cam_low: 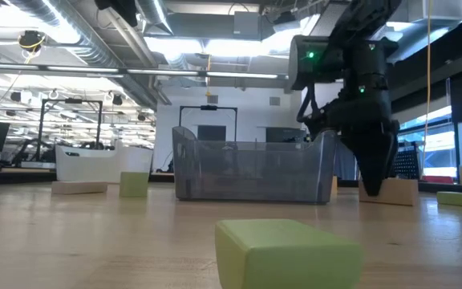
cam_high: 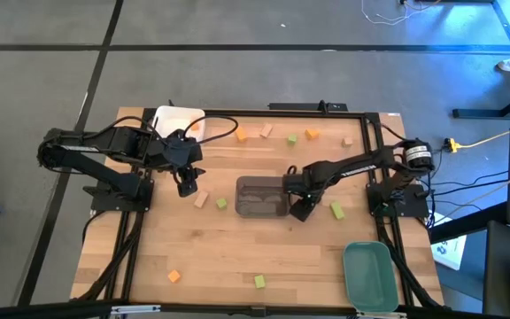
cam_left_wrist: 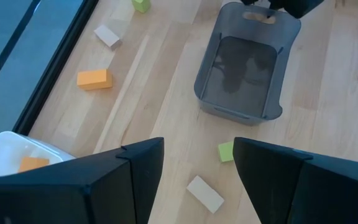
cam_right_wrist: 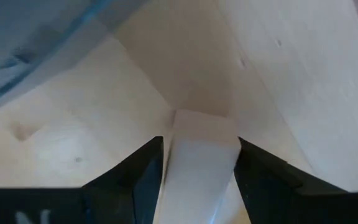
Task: Sort & place blocks by color
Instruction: Put the brown block into the black bin
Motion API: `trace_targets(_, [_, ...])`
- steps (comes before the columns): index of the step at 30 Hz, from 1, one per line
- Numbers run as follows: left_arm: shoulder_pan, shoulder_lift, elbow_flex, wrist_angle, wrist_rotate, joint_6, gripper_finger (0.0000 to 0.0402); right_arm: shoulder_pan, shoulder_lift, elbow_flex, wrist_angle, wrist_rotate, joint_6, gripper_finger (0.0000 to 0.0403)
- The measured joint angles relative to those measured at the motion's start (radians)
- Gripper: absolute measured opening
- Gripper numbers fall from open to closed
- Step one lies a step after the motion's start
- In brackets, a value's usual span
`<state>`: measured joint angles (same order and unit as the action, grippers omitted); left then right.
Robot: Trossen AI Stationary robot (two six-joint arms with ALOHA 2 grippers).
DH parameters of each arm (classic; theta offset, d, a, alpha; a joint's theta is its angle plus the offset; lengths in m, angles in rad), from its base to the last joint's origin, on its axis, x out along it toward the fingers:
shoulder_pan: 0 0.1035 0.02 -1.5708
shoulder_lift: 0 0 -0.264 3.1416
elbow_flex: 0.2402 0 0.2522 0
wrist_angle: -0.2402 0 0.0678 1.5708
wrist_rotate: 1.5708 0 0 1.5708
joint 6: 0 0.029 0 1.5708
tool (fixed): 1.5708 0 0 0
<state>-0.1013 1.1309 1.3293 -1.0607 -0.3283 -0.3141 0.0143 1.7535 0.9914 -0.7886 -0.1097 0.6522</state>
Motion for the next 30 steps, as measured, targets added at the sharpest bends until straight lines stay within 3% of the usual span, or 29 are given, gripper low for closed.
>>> trace_targets(6, [0.000, 0.000, 0.000, 0.000, 0.001, 0.001, 0.0186, 0.000, 0.045, 0.005, 0.031, -0.007, -0.006, 0.0180])
trace_targets(11, [0.000, 0.000, 0.000, 0.000, 0.004, 0.006, 0.0186, 0.000, 0.044, 0.009, 0.039, -0.003, 0.003, 0.0129])
trace_targets(16, [0.000, 0.000, 0.000, 0.000, 0.007, 0.009, 0.0186, -0.004, 0.049, 0.044, 0.006, -0.004, -0.005, 0.0130])
trace_targets(25, [0.000, 0.000, 0.000, -0.002, 0.019, 0.012, 0.0186, -0.019, 0.055, 0.260, -0.335, 0.019, -0.105, 0.0130])
trace_targets(30, [0.000, 0.000, 0.000, -0.004, 0.061, 0.037, 0.0186, -0.018, 0.053, 0.433, -0.338, 0.009, -0.180, 0.0130])
